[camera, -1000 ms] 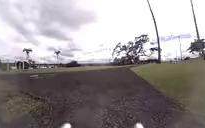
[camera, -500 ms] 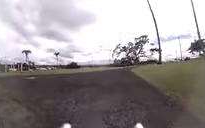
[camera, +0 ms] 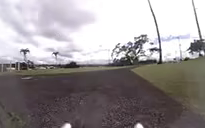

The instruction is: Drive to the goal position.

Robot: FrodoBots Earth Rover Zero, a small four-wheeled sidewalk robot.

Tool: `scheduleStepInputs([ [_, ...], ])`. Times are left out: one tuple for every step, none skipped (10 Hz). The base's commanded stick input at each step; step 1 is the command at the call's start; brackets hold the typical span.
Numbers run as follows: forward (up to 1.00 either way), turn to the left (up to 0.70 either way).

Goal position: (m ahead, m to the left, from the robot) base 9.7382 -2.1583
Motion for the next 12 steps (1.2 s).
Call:
scheduleStepInputs([
  [0.70, 0.00],
  [0.70, 0.00],
  [0.70, 0.00],
  [0.70, 0.00],
  [0.70, 0.00],
  [0.70, 0.00],
  [0.70, 0.00],
  [0.70, 0.00],
  [0.70, 0.00],
  [0.70, 0.00],
  [0.70, 0.00],
  [0.70, 0.00],
])
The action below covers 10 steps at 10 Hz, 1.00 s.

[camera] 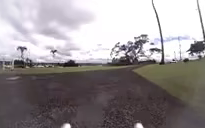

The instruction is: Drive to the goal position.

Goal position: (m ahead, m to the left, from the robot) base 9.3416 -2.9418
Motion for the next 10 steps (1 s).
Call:
scheduleStepInputs([
  [0.70, 0.00],
  [0.70, 0.00],
  [0.70, 0.00],
  [0.70, 0.00],
  [0.70, 0.00],
  [0.70, 0.00],
  [0.70, 0.00],
  [0.70, 0.00],
  [0.70, 0.00],
  [0.70, 0.00],
])
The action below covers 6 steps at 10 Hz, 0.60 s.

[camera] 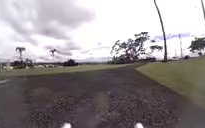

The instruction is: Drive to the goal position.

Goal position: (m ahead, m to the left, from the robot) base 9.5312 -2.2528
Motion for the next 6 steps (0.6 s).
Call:
scheduleStepInputs([
  [0.70, 0.00],
  [0.70, 0.00],
  [0.70, 0.00],
  [0.70, 0.00],
  [0.70, 0.02],
  [0.70, 0.01],
])
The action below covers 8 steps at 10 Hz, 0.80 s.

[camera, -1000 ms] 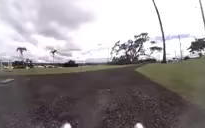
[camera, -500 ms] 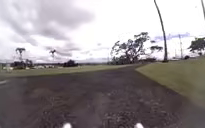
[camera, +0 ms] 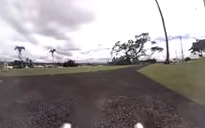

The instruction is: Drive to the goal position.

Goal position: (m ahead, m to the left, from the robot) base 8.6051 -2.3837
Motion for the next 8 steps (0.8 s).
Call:
scheduleStepInputs([
  [0.70, 0.00],
  [0.70, 0.02],
  [0.70, 0.05],
  [0.70, -0.02],
  [0.70, -0.14],
  [0.70, -0.26],
  [0.70, -0.35],
  [0.70, -0.34],
])
